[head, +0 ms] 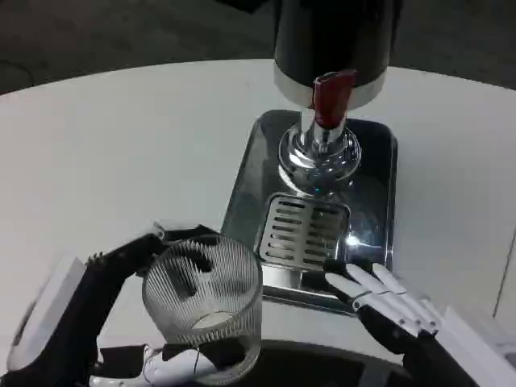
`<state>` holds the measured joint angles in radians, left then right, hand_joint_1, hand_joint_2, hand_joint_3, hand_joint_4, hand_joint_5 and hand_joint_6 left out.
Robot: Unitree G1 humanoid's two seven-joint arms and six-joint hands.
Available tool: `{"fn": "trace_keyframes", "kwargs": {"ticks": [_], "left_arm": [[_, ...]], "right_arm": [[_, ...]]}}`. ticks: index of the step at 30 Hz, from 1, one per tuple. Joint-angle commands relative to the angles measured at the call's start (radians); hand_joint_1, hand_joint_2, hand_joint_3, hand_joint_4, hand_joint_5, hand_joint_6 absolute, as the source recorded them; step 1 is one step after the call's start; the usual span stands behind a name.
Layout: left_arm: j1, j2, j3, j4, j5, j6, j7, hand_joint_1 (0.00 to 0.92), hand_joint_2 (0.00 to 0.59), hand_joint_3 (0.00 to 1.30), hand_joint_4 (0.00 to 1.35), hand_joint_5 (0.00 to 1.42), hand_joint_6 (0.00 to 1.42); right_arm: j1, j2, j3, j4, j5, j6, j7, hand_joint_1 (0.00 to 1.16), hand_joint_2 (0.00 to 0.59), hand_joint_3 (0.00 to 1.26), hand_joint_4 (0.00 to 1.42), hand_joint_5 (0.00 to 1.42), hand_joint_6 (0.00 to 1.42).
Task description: Grasp the cup under the faucet to collect the drink, then remove the cup.
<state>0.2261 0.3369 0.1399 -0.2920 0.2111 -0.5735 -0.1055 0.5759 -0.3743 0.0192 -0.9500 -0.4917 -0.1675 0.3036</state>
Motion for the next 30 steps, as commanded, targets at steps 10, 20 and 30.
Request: {"fn": "trace_keyframes", "kwargs": {"ticks": [10,20,30], "left_arm": [[-0.021,0.004,-0.005,0.0,0.002,-0.018,-0.002,0.66,0.138,0.75,0.9,0.96,0.77],[-0.063,0.0,0.006,0.043,0.015,-0.015,0.017,0.66,0.133,0.75,0.89,0.96,0.77],[-0.194,0.021,0.039,0.184,0.07,-0.043,0.066,0.66,0.133,0.75,0.9,0.95,0.77]], "right_arm": [[0.023,0.026,0.0,-0.012,0.002,-0.023,0.0,0.69,0.493,0.12,0.05,0.0,0.0],[0.028,0.042,0.013,-0.003,-0.005,-0.02,-0.001,0.69,0.493,0.13,0.05,0.0,0.0],[0.032,0.057,0.02,-0.005,-0.013,-0.019,-0.003,0.69,0.493,0.13,0.05,0.0,0.0]]}}
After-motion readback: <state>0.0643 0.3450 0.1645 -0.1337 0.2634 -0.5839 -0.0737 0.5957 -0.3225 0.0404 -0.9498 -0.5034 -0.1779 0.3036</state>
